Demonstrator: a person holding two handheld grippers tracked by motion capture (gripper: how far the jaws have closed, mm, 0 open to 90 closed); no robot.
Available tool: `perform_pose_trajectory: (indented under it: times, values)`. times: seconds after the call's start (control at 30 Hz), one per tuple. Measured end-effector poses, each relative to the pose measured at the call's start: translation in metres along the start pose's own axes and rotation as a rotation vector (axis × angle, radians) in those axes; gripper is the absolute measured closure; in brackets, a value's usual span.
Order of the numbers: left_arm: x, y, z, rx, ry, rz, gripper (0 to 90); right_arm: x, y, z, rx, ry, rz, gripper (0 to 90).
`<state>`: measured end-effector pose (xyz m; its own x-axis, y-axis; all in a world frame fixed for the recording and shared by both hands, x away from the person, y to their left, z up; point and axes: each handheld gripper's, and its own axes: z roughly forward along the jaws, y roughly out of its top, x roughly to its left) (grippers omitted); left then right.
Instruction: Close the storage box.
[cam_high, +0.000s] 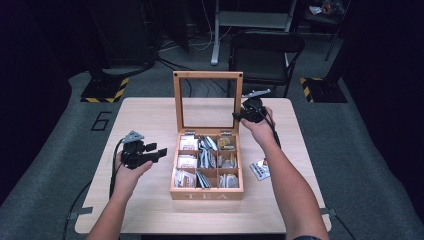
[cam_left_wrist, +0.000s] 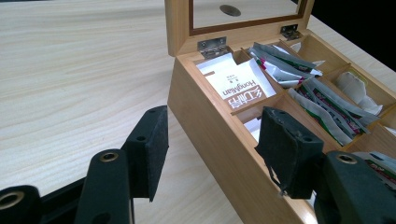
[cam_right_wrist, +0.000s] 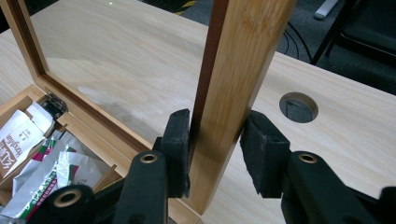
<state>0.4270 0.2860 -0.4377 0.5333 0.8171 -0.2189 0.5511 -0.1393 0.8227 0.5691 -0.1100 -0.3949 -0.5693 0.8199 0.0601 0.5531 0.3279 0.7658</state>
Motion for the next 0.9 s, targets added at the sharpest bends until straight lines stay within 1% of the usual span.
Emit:
perform_pose_trajectory:
  times: [0.07,0.1,0.13,0.2,0.23,0.3,0.33,0.4,0.47,0.5,0.53,0.57,0.63,0.67,0.7,0.73,0.77,0.8,0.83,0.87,0.9]
  values:
    - [0.000,0.000,0.000,0.000,0.001,-0.002,42.8,0.000,0.000,-0.001,0.001,0.003,0.004,63.5]
    - [0.000,0.000,0.001,0.002,0.001,-0.002,42.8,0.000,0.000,-0.002,0.000,0.004,0.014,63.7]
    - [0.000,0.000,0.001,0.002,0.002,0.000,42.8,0.000,0.000,-0.002,0.000,0.004,0.000,63.7]
    - [0.000,0.001,0.000,-0.001,0.000,-0.005,42.8,0.002,0.000,-0.004,0.000,-0.004,-0.008,63.9]
    - [-0.001,0.001,0.000,-0.003,-0.002,-0.020,42.8,0.003,-0.001,-0.005,0.000,-0.008,-0.006,64.0]
    - [-0.001,0.003,-0.001,-0.010,-0.001,-0.016,42.8,0.005,-0.001,-0.006,-0.003,-0.010,-0.004,64.3]
    - [-0.001,0.004,0.000,-0.008,-0.009,-0.020,42.8,0.006,-0.001,-0.007,-0.007,-0.012,-0.005,64.4]
    - [-0.001,0.005,0.000,-0.010,-0.006,-0.019,42.8,0.006,-0.003,-0.010,-0.015,-0.008,-0.021,64.8]
    - [0.000,0.007,0.001,-0.004,-0.014,-0.020,42.9,0.008,-0.006,-0.013,-0.024,-0.002,-0.012,65.1]
    - [-0.001,0.008,0.002,-0.009,-0.016,-0.027,43.1,0.008,-0.007,-0.014,-0.034,0.001,-0.020,65.1]
    - [-0.001,0.009,0.002,-0.010,-0.018,-0.024,43.4,0.009,-0.008,-0.015,-0.035,-0.002,-0.015,65.2]
    - [-0.001,0.011,0.002,-0.003,-0.019,-0.013,43.4,0.010,-0.009,-0.016,-0.039,-0.005,-0.016,65.3]
    - [-0.002,0.016,0.003,-0.013,-0.019,-0.007,43.8,0.012,-0.010,-0.019,-0.037,-0.007,-0.034,65.2]
    - [-0.002,0.020,0.003,-0.014,-0.028,-0.009,44.2,0.013,-0.010,-0.020,-0.032,-0.011,-0.045,65.2]
    - [-0.001,0.023,0.004,-0.018,-0.032,-0.010,44.6,0.015,-0.011,-0.021,-0.033,-0.010,-0.042,65.2]
    - [-0.001,0.026,0.005,-0.023,-0.034,-0.014,45.0,0.015,-0.012,-0.022,-0.038,-0.010,-0.052,65.2]
    - [-0.002,0.029,0.006,-0.018,-0.033,-0.009,45.0,0.015,-0.012,-0.023,-0.043,-0.008,-0.055,65.1]
    - [-0.002,0.034,0.007,-0.021,-0.023,0.006,45.0,0.015,-0.014,-0.023,-0.049,-0.005,-0.052,65.2]
    - [-0.003,0.037,0.008,-0.018,-0.023,0.004,45.0,0.017,-0.015,-0.024,-0.054,-0.001,-0.038,65.1]
    - [-0.003,0.042,0.009,-0.026,-0.017,0.004,45.0,0.016,-0.016,-0.024,-0.059,0.000,-0.044,65.1]
    - [-0.003,0.045,0.009,-0.022,-0.017,0.013,45.0,0.017,-0.017,-0.025,-0.065,-0.001,-0.042,65.1]
